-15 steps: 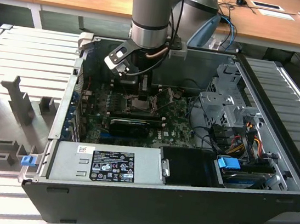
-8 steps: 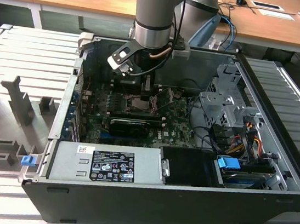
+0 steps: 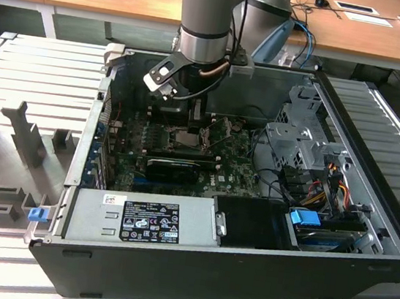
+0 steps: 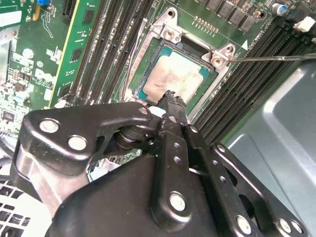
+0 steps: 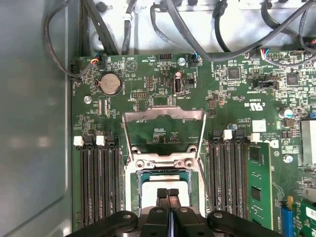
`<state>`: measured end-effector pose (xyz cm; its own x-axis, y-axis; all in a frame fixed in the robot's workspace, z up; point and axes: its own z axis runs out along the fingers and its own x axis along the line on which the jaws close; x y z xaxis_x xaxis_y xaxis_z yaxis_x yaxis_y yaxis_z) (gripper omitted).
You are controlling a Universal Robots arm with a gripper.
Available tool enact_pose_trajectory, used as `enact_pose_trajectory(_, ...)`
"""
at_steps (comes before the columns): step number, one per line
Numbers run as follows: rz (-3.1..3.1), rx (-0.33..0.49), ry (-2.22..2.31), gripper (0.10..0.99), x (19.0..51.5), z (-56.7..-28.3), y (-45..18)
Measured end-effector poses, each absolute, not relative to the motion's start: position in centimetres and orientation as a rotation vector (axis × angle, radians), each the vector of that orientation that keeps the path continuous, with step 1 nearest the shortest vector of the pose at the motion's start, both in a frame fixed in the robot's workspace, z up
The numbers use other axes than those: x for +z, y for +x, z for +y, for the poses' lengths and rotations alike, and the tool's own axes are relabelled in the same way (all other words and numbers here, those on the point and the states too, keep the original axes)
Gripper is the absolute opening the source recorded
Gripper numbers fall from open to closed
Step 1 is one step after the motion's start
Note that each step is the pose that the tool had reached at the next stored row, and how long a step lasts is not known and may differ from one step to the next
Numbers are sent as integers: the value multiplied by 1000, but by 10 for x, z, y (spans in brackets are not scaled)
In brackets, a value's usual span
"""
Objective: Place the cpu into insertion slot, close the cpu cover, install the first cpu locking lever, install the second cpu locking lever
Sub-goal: 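Close the cpu cover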
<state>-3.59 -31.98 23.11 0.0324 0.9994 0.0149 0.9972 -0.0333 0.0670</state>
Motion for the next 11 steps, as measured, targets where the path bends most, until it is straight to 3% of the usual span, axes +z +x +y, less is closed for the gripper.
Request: enact_pose_trajectory(11,2152,75,2223,106,259,-318,-36)
